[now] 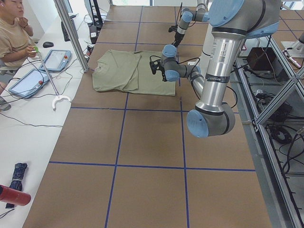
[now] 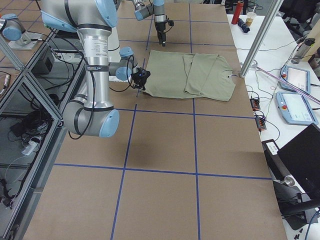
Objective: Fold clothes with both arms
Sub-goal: 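Release the sleeve and move both grippers to the shirt hem corners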
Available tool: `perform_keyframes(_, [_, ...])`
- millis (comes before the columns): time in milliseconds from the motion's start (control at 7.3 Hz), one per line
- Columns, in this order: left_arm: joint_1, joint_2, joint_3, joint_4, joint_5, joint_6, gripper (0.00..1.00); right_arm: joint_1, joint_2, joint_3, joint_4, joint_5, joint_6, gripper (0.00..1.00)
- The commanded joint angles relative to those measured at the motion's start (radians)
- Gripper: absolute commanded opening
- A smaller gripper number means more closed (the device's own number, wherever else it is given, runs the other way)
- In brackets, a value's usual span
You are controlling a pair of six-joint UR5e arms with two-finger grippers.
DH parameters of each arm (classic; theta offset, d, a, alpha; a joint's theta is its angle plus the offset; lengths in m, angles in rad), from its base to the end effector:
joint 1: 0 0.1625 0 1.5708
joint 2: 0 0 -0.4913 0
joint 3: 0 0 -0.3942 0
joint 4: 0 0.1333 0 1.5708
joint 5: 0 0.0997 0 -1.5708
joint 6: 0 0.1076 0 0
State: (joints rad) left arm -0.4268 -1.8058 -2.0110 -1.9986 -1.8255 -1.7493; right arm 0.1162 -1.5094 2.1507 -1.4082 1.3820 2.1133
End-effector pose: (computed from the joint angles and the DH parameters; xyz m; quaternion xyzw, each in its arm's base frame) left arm 0.4658 -0.3285 0.3519 -0.0430 0.5291 -0.1883 0.8263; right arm -0.4702 -0.2094 0.4186 0.0024 -0.3990 0.3312 0.8550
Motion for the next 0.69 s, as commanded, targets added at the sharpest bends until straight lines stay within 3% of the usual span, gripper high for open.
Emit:
perform_keyframes(0, [0.110, 0.011, -0.058, 0.231, 0.133, -0.033, 0.90, -0.001, 0.000, 0.005, 0.000, 0.000, -0.001, 0.00])
perform_keyframes(548, [0.171, 0.068, -0.045, 0.244, 0.195, -0.032, 0.68, -0.001, 0.005, 0.005, 0.000, 0.000, -0.001, 0.00])
